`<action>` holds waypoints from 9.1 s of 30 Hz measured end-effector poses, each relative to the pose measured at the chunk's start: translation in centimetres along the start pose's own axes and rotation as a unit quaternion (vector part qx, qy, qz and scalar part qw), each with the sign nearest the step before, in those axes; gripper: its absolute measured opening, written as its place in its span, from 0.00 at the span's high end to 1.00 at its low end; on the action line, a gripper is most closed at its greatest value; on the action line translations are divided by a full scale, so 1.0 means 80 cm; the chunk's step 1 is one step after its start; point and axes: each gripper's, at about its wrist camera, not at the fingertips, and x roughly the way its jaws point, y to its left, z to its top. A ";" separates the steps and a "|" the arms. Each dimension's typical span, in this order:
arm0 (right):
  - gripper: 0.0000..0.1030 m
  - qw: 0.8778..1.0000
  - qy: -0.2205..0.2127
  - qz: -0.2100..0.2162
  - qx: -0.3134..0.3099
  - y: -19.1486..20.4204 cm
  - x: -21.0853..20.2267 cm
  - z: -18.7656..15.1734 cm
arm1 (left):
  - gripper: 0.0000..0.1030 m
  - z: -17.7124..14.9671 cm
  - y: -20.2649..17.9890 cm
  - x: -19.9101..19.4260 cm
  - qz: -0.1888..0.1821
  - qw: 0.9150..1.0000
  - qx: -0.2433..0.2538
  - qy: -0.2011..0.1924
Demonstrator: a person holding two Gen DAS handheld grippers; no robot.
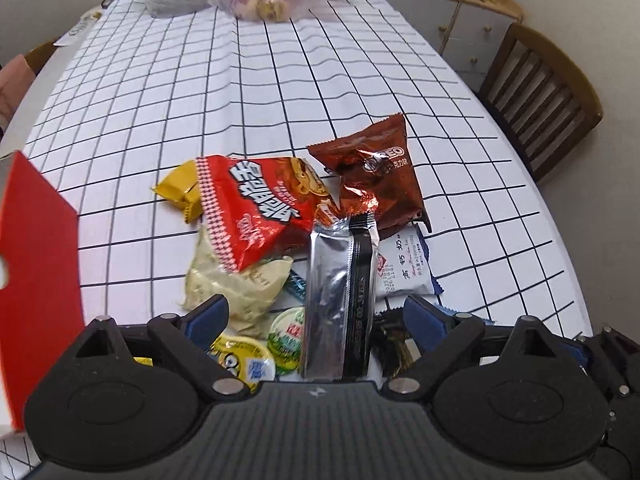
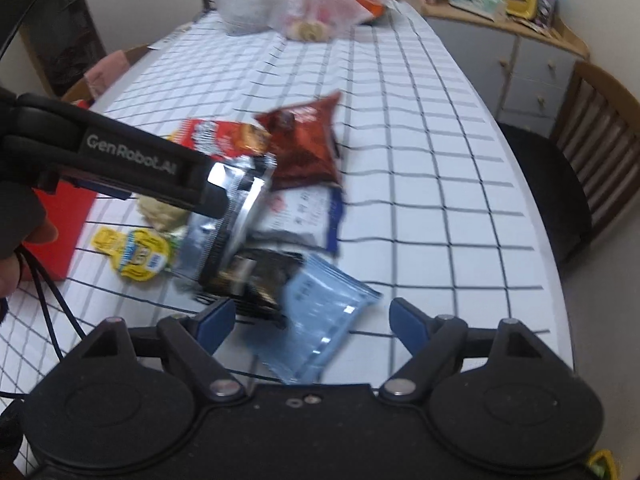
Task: Organize snacks
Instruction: 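Grasp the silver wafer bar with the left tool while the right tool grasps the dark chocolate bar, then carry the silver wafer bar and dark chocolate bar into the white box with both tools, then open the left tool releasing the wafer bar while the right tool drops the chocolate bar, then grasp the yellow Minion jelly stick with the left tool while the right tool grasps the blue biscuit packet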
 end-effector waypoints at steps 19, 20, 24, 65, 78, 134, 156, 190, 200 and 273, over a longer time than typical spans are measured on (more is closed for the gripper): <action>0.31 0.999 -0.011 0.039 -0.033 0.046 0.032 0.020 | 0.35 0.016 -0.023 0.052 0.018 0.998 0.023 0.051; 0.33 0.999 -0.012 0.039 -0.035 0.047 0.033 0.020 | 0.36 0.016 -0.023 0.054 0.019 0.998 0.023 0.055; 0.43 0.998 -0.010 0.037 -0.043 0.053 0.035 0.019 | 0.45 0.014 -0.019 0.057 0.021 0.998 0.016 0.060; 0.79 0.992 -0.061 0.110 -0.032 0.059 -0.052 0.026 | 0.60 -0.045 0.065 -0.092 0.017 0.993 -0.117 -0.012; 0.79 0.986 -0.108 0.118 -0.045 0.167 -0.096 0.057 | 0.60 -0.065 0.167 -0.165 0.000 0.990 -0.139 -0.031; 0.79 0.981 0.025 0.093 -0.166 0.468 0.104 0.080 | 0.60 -0.066 0.452 -0.051 0.074 0.985 -0.104 0.114; 0.62 0.985 -0.021 0.113 -0.126 0.438 0.027 0.091 | 0.54 -0.086 0.432 -0.129 0.027 0.992 -0.119 0.020; 0.04 0.988 -0.097 0.115 -0.033 0.263 -0.087 0.052 | 0.24 -0.109 0.272 -0.223 0.001 0.985 -0.072 -0.154; 0.01 0.991 -0.090 0.100 -0.023 0.171 -0.091 0.027 | 0.23 -0.107 0.188 -0.190 -0.010 0.988 -0.064 -0.140; 0.55 0.999 0.013 0.030 -0.034 0.006 0.047 0.005 | 0.52 -0.054 0.099 0.031 0.164 0.933 -0.315 0.058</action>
